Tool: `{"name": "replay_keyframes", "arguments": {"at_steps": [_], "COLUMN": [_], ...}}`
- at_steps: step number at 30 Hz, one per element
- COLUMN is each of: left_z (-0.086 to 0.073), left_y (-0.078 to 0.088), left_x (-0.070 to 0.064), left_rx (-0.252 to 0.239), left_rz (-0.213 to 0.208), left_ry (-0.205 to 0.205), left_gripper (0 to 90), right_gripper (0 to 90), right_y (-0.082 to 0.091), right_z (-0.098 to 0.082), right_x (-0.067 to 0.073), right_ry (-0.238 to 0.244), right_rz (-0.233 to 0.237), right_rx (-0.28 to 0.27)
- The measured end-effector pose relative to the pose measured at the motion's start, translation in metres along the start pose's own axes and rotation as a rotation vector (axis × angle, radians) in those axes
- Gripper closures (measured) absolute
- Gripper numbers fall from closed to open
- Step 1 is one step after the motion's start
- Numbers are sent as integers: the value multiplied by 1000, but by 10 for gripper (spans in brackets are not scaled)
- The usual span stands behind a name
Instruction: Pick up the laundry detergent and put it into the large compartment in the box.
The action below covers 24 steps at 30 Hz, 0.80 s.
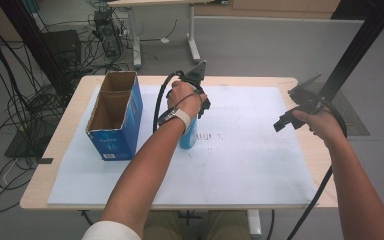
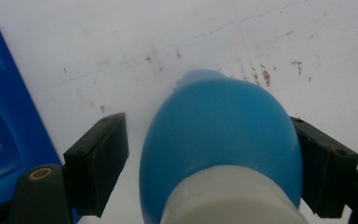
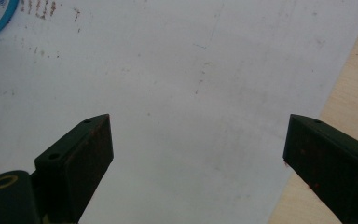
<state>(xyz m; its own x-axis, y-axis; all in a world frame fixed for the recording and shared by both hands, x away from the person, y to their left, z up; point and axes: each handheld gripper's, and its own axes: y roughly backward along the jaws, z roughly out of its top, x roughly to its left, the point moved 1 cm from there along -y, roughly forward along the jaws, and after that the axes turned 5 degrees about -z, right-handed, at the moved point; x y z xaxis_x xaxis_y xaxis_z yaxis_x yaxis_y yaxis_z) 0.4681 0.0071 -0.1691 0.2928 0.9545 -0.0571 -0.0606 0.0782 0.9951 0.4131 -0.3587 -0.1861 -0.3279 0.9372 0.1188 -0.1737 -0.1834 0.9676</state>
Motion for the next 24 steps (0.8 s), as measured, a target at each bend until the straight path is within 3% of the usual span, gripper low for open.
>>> {"name": "replay_keyframes", "arguments": {"at_steps": [8,14,24], "left_z": [-2,-2,5], "left_y": [-2,-3,-3], "left_x": [1,4,10], "left_rx": [-8,-10,23], "left_rz": [-5,-13,-56], "left_ry": [-9,-3,-6], "left_gripper": [225,302,389], "right_gripper": [81,81,81], "right_y": [-1,-2,-2], "right_z": [0,0,-1], "right_x": [-1,0,-3], "right_ry": [4,3,-2], "right_rz": [0,3,3], "right_rx": [2,3,2]}}
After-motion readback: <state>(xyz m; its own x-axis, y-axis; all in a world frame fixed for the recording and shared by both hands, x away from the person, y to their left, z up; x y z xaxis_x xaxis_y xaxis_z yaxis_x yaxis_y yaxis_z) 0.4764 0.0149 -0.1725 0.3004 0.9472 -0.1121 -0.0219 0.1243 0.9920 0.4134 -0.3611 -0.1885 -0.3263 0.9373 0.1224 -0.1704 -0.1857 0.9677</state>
